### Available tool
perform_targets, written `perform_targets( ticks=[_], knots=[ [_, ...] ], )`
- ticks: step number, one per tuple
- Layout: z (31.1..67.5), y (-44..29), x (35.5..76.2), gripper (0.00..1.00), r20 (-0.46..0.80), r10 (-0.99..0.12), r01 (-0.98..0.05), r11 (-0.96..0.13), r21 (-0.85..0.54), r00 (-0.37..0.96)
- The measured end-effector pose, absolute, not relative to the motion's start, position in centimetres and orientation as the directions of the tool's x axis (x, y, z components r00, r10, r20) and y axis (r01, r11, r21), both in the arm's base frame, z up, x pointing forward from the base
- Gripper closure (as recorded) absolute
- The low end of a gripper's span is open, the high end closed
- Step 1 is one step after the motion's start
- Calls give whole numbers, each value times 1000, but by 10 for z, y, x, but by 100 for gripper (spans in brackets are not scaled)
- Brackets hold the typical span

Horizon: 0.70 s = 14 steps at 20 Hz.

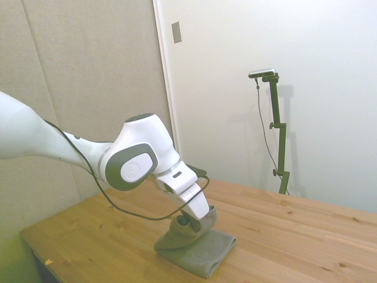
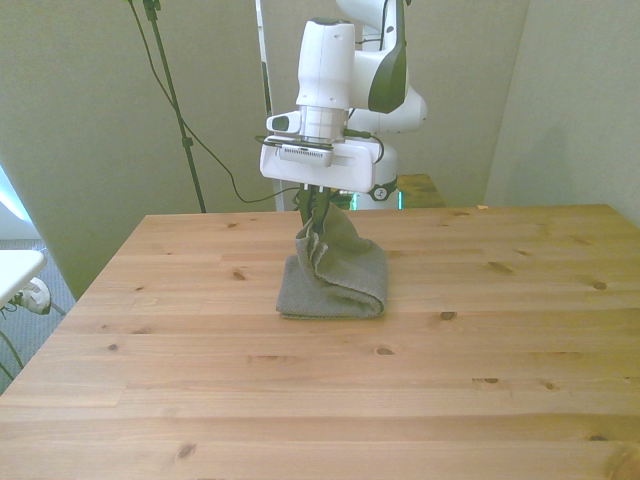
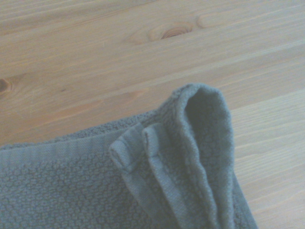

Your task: Fold the towel

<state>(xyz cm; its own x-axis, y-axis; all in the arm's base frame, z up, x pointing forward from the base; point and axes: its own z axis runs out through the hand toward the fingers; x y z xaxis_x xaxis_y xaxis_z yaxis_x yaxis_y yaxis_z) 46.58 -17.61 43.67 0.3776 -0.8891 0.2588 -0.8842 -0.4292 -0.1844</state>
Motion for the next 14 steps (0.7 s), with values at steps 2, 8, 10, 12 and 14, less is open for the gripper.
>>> perform_targets(
  ticks=[2,8,10,12,14],
  knots=[
    [436,-176,466,0,259,-887,-882,-434,-183,382],
    [438,-168,468,0,265,-879,-874,-449,-185,396],
    [441,-165,468,0,269,-877,-871,-454,-189,399],
    [443,-164,467,0,271,-876,-869,-456,-191,400],
    [445,-162,466,0,272,-875,-868,-458,-193,401]
  ],
)
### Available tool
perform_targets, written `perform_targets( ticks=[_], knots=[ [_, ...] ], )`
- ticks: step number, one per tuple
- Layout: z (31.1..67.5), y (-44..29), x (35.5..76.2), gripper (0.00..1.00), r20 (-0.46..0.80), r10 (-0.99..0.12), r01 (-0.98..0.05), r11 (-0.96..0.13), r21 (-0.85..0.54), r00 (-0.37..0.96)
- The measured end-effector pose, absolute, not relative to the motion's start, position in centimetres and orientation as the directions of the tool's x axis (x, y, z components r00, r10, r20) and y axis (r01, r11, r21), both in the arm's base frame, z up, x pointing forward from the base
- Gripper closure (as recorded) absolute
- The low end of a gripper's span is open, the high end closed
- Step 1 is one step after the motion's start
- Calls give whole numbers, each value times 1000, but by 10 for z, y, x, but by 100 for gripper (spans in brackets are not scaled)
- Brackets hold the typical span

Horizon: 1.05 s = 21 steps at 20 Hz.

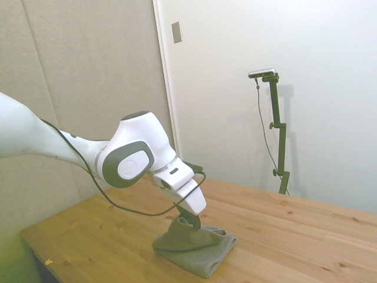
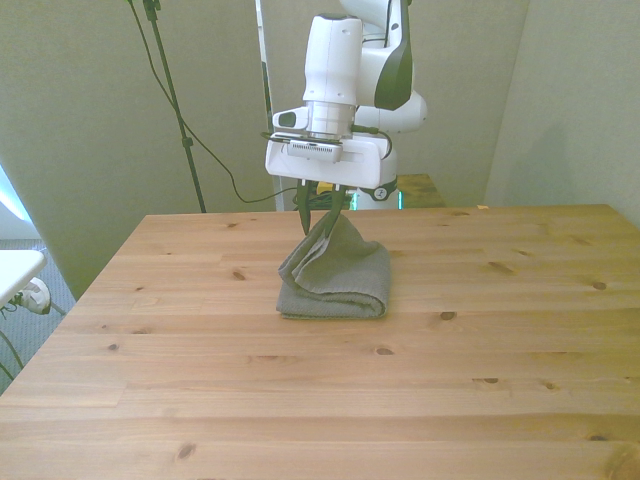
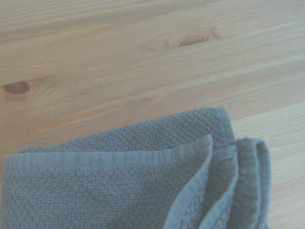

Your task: Fold the towel

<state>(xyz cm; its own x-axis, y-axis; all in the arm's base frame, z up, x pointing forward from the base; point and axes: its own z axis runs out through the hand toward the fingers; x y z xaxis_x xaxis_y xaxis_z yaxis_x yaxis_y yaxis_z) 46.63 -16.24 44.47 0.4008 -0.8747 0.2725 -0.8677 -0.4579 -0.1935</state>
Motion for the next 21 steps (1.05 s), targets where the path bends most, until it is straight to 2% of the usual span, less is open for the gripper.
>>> perform_targets(
  ticks=[6,13,21],
  knots=[
    [460,-151,452,0,264,-875,-864,-461,-202,405],
    [510,-132,407,0,243,-876,-853,-469,-227,417],
    [509,-69,365,0,105,-816,-801,-577,-160,568]
  ],
)
